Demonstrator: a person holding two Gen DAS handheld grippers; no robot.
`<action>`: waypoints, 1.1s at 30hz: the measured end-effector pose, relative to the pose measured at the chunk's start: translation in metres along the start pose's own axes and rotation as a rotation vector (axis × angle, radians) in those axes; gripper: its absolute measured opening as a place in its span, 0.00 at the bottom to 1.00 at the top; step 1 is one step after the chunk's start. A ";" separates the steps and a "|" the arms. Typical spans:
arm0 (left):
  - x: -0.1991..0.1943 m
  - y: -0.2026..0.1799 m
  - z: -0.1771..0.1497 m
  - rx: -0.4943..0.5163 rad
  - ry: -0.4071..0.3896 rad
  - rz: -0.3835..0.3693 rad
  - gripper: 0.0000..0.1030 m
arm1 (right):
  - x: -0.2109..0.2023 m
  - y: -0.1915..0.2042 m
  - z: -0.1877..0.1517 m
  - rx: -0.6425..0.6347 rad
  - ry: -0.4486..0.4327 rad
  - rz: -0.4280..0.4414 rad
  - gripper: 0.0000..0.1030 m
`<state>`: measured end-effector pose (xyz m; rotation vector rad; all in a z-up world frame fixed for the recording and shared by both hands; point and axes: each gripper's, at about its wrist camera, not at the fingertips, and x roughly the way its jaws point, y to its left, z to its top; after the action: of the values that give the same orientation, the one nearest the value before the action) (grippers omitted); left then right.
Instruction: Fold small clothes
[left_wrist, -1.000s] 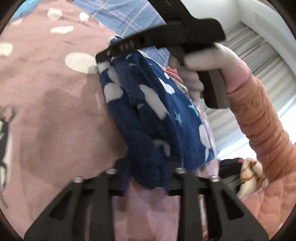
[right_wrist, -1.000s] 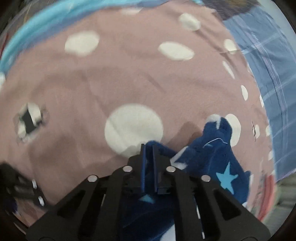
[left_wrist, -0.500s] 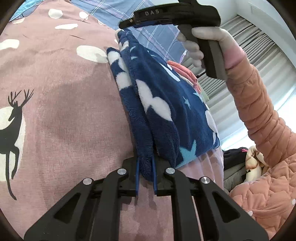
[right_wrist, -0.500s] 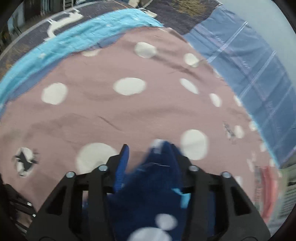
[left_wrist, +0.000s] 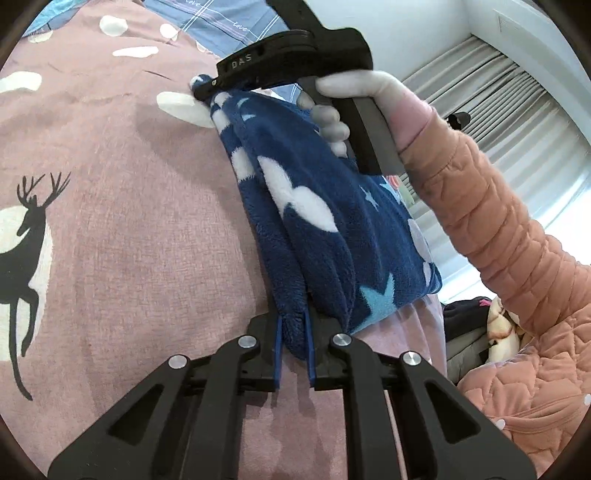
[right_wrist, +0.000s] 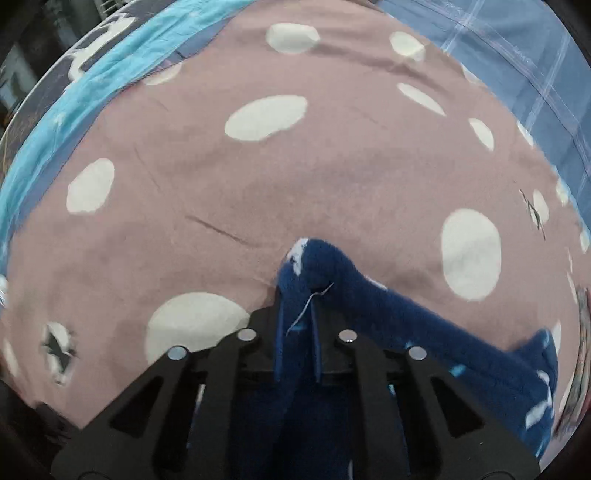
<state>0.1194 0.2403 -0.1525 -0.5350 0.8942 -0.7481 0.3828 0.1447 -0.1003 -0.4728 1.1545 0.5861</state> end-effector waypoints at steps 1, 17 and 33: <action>-0.002 0.000 0.000 0.004 -0.002 0.002 0.12 | -0.006 0.000 -0.002 0.000 -0.013 0.015 0.24; -0.013 -0.063 0.002 0.116 -0.118 -0.018 0.24 | -0.137 -0.036 -0.220 0.218 -0.286 0.048 0.50; -0.010 -0.085 0.018 0.079 -0.213 0.107 0.23 | -0.182 -0.047 -0.337 0.430 -0.499 -0.086 0.52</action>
<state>0.1006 0.1965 -0.0794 -0.4830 0.6867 -0.6140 0.1236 -0.1350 -0.0410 0.0011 0.7452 0.3377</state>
